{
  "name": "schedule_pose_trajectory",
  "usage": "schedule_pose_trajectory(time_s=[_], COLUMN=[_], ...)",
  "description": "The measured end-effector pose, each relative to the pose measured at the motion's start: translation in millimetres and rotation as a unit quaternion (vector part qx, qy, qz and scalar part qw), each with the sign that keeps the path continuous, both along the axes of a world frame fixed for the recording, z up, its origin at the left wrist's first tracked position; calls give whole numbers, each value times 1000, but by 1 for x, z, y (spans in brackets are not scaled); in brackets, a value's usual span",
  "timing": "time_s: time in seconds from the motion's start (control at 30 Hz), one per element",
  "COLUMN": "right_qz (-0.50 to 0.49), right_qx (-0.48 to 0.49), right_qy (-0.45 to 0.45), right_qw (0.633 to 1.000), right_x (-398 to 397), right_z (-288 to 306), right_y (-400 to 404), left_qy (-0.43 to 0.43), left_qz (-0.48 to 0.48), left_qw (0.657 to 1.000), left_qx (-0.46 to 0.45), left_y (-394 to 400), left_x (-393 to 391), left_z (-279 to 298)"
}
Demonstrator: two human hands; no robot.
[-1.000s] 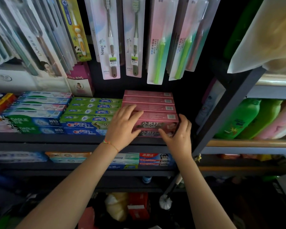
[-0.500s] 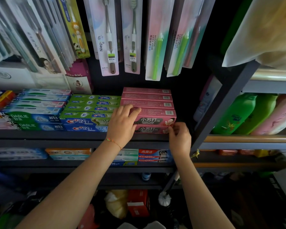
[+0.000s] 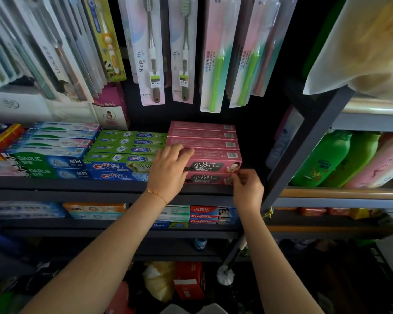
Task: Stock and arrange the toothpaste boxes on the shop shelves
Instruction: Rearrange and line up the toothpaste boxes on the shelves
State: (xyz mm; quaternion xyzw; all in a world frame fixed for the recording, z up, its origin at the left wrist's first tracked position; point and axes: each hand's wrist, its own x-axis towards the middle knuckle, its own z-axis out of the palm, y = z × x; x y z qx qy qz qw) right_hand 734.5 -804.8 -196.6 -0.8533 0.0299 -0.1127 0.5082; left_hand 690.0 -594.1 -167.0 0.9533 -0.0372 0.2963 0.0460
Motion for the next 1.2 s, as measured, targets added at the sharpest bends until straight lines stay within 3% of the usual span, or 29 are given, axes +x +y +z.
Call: schedule_pose_trajectory(time_s=[0.13,0.23,0.3,0.43,0.57,0.8,1.1,1.2], right_qz=[-1,-5,-9,-14,-5,9,-9,80], right_qx=[17,30,34,54,54,43,80,114], right_qy=[-3,-9,-4,10,8,7,10,47], right_qw=[1000,999,999,998,999,999,997,989], right_x=[-5,-10,-12,-13,-10,-6,-11,-24], right_z=[-3,-9,-12,-11,-8,-9,-2,-1], right_y=[1,2,4,8,6,4,5,7], left_qy=[-7,-45,-9,146,141,148,146,157], left_qz=[6,-8,-20,46,96,124,123,103], left_qw=[1000,996,988,925,879,851,854,839], left_qx=[2,-79,-156,-349,-446,-488,-484,-511], left_y=[-4,-16,-28,-35,-31,-26,-27,-32], left_x=[-7,-29,-43,-45,-35,-27,-28,-39], left_z=[4,0,-12,-35,-35,-31,-31,-33])
